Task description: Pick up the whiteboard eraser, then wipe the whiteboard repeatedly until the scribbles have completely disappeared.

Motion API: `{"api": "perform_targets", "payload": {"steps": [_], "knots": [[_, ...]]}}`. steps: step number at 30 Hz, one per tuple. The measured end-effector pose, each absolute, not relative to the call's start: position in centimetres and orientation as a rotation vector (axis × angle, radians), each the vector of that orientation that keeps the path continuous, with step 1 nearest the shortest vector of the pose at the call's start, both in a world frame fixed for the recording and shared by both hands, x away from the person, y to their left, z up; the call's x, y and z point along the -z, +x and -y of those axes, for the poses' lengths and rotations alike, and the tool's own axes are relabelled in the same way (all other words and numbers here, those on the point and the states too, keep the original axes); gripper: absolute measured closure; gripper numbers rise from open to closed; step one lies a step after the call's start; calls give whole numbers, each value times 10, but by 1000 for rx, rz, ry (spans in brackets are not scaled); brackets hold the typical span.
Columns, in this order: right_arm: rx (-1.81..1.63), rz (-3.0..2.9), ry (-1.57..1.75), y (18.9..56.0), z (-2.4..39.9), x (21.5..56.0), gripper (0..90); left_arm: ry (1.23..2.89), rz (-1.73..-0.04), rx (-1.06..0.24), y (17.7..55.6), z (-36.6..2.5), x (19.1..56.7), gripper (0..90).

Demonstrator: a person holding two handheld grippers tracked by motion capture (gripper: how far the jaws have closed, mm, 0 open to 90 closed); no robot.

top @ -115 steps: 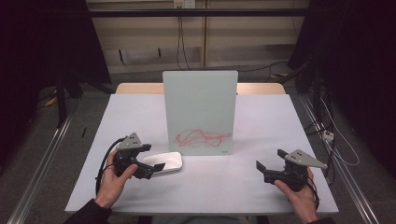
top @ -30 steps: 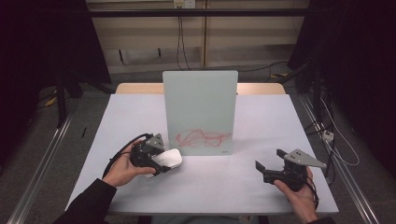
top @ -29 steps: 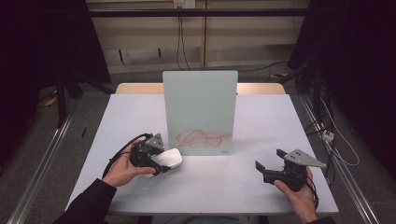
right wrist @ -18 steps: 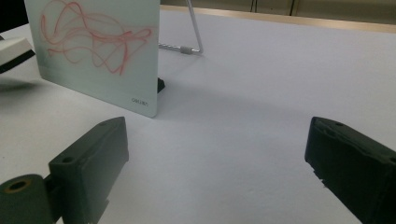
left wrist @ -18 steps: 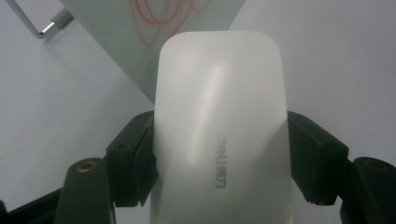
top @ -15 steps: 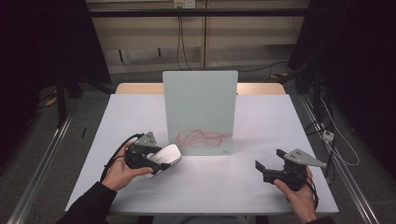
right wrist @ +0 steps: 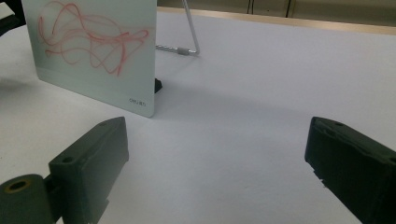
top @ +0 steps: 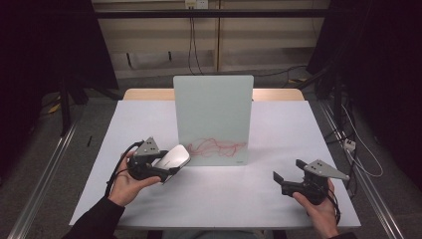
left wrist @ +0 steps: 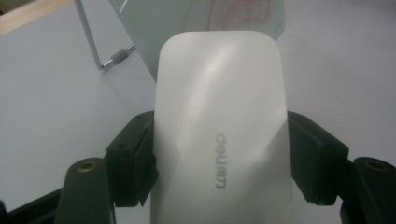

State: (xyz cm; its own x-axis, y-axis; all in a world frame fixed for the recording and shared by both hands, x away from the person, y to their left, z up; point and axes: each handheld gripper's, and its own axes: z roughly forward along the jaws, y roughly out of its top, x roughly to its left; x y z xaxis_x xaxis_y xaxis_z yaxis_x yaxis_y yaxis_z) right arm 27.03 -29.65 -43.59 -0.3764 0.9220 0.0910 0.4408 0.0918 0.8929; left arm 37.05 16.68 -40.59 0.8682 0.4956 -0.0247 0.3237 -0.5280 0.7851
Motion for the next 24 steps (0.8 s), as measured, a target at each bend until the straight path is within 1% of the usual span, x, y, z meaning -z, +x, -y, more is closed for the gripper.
{"api": "perform_targets", "payload": {"steps": [2,4,10,17,24], "knots": [[-1245,-1871,1333,270,296,436,61,2155,-594,-280,369,-168,404,311],[-1242,-1872,1325,270,296,436,61,2153,-597,-275,369,-169,403,311],[-1244,-1868,1332,272,296,436,61,2098,-579,-349,361,-166,399,311],[-1241,-1866,1330,271,296,436,62,2115,-521,-378,352,-152,399,311],[-1246,-1872,1330,269,297,436,61,2131,-456,-509,353,-129,397,311]]}}
